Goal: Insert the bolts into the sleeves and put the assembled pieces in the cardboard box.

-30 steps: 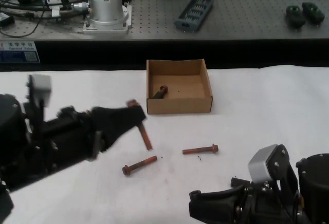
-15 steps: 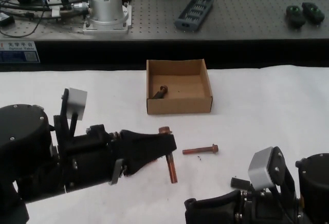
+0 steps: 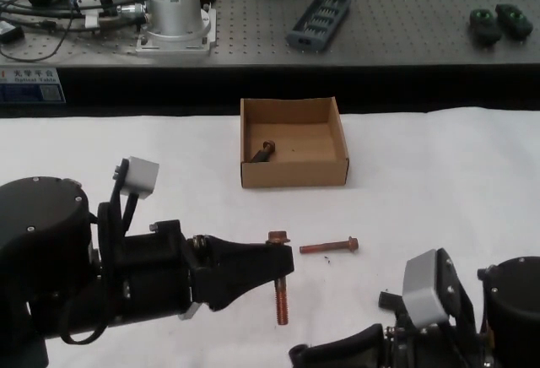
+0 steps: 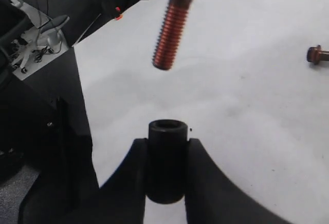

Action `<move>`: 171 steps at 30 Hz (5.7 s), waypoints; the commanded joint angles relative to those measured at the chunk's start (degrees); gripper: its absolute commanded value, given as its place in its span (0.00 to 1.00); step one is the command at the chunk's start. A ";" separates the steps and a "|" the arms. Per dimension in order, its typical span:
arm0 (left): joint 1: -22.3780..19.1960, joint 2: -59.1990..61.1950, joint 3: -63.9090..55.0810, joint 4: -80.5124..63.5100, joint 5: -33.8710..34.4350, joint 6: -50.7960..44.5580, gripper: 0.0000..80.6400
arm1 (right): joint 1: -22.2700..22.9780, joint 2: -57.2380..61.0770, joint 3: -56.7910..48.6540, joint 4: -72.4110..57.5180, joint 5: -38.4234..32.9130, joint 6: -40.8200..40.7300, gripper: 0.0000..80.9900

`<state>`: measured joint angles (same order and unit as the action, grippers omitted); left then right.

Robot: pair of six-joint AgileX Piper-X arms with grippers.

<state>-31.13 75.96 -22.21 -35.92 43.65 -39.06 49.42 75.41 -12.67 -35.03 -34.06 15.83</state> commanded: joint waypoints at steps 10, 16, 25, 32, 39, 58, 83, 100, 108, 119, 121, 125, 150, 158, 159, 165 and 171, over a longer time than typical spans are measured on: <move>-4.90 0.01 -0.42 -0.54 -4.14 3.55 0.08 | 0.66 -0.68 -0.32 -2.24 0.51 -0.50 0.05; -4.87 0.01 -0.42 -0.54 -5.31 3.44 0.08 | 0.66 -0.68 -0.32 -2.24 2.66 -0.50 0.05; -4.87 0.01 -0.42 -0.54 -8.67 3.44 0.08 | 0.56 -0.68 -0.32 -2.70 2.67 -0.50 0.05; -4.87 0.01 -0.42 -0.54 -9.59 3.03 0.08 | 0.56 -0.82 -0.44 -2.68 5.75 -0.50 0.05; -4.87 0.01 -0.31 0.45 -9.59 3.05 0.08 | 0.56 -0.82 -0.44 -5.13 6.59 0.26 0.05; -4.87 0.01 -0.31 1.04 -12.53 1.48 0.08 | 0.56 -0.82 -0.44 -6.52 14.30 3.82 0.05; -6.01 0.01 -0.31 1.57 -3.90 10.72 0.19 | 0.56 -0.82 -0.44 -8.27 15.07 6.43 0.05; -2.08 0.01 -0.31 2.52 -9.08 23.46 0.53 | -2.11 -0.82 -1.25 -7.83 12.76 7.33 0.05; 3.42 0.01 -0.42 2.15 -12.39 23.65 0.53 | -7.42 -0.82 -9.18 1.85 8.60 0.09 0.05; 3.58 0.01 -0.42 2.08 -15.15 19.46 0.53 | -19.90 7.05 -26.76 12.43 4.04 -6.48 0.05; 3.58 0.01 -0.42 2.09 -14.95 19.25 0.53 | -21.86 10.88 -30.85 12.43 3.33 -6.47 0.05; 3.58 0.01 -0.42 1.97 -14.69 19.26 0.53 | -24.04 18.46 -39.66 15.71 0.92 -6.47 0.05; 3.58 0.01 -0.42 -3.66 -9.91 13.49 0.53 | -24.30 46.13 -78.02 41.17 3.33 -6.47 0.05; 3.58 0.01 -0.42 -3.72 -9.91 13.49 0.53 | -24.30 46.13 -78.14 49.32 11.72 -6.47 0.10; 3.58 0.01 -0.42 -3.72 -9.91 13.49 0.53 | -24.30 46.13 -78.14 49.73 11.90 -6.47 0.15; 3.58 -0.77 -0.42 -4.47 -9.91 13.99 0.53 | -24.30 46.13 -78.14 50.55 13.99 -6.47 0.40; 3.58 -1.70 -0.42 -4.49 -10.03 16.73 0.53 | -24.30 46.13 -78.14 50.97 12.20 -6.47 0.40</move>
<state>-27.72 74.88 -22.21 -39.64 33.38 -23.17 25.40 122.19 -89.50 15.57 -21.02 10.03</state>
